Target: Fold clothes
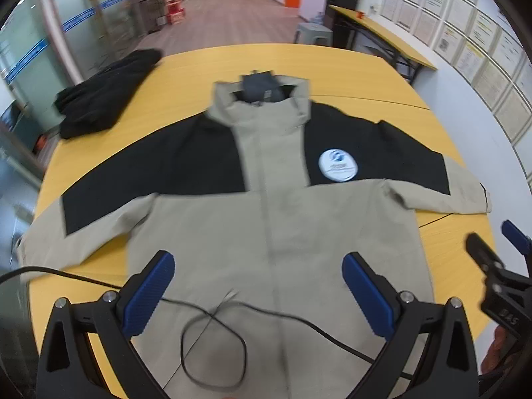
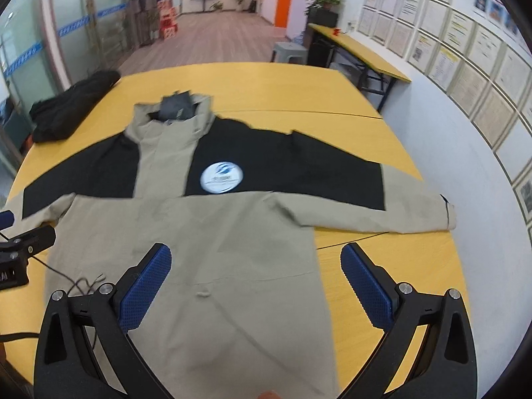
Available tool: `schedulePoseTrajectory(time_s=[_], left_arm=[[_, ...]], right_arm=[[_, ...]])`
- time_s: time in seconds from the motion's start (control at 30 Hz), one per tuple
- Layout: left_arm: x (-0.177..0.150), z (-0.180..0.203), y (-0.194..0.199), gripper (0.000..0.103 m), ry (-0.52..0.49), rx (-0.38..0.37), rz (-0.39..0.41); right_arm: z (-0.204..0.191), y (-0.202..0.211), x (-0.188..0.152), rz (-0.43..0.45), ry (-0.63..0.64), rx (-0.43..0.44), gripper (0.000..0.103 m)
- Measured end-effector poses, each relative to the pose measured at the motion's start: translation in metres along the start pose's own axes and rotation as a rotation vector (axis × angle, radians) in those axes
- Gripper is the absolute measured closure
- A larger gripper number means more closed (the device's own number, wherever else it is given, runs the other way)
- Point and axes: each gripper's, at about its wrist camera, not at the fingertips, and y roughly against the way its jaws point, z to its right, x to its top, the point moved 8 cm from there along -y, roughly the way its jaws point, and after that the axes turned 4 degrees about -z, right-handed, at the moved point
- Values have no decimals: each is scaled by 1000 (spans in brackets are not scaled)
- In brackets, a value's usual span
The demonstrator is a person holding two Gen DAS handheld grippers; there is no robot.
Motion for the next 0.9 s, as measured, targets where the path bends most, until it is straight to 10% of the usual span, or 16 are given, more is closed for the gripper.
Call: schedulePoseTrajectory(time_s=[0.23,0.57,0.9], left_arm=[[49,85,-56,0,-117,-76,62],[102,225,-186,0,-360,-176,108],[128,302,-246,0,-496,-219,114]], right_arm=[[140,-43,-4,74,-71,-45,0],[371,-178,-46,12,-586,-30,0],[481,-238,-57,-4,-733,-86,9]])
